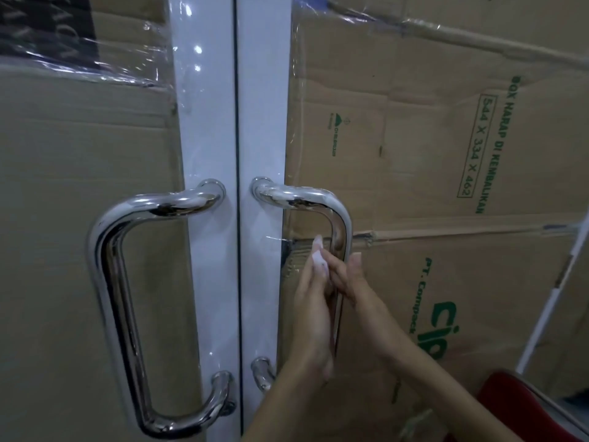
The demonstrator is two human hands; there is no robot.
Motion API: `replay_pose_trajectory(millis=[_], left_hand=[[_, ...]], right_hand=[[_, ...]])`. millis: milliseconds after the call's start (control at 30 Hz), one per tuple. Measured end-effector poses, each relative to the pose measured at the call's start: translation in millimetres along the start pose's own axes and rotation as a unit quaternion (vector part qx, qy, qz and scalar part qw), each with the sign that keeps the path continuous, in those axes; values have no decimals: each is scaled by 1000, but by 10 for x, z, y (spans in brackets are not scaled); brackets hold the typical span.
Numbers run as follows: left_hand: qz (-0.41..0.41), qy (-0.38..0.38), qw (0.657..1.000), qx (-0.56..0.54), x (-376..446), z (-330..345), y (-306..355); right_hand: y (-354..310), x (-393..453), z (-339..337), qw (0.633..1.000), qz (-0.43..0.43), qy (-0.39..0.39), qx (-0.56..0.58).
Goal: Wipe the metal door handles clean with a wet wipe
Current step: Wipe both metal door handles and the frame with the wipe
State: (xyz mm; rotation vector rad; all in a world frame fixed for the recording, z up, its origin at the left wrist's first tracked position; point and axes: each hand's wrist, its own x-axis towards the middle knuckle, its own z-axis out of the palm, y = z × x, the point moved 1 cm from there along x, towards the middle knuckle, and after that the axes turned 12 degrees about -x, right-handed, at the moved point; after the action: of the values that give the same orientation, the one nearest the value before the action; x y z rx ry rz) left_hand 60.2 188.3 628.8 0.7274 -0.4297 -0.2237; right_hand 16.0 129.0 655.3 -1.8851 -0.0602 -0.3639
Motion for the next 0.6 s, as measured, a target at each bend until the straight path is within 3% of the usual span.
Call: replay_pose_trajectory(millis=[133, 267, 367, 500, 600], left_hand=[[110, 20, 994, 11, 129, 20, -72], [151, 92, 984, 26, 377, 39, -45], [173, 65, 978, 94, 438, 207, -46], [151, 89, 961, 213, 275, 3, -284], [91, 62, 972, 208, 317, -176, -261]], right_hand=[[-151, 9, -34, 999, -1, -12, -33], [-167, 6, -137, 997, -10, 51, -48], [-149, -26, -262, 995, -16, 100, -22], [-106, -87, -457, 986, 24, 164, -30], [-108, -127, -471, 981, 36, 187, -42]])
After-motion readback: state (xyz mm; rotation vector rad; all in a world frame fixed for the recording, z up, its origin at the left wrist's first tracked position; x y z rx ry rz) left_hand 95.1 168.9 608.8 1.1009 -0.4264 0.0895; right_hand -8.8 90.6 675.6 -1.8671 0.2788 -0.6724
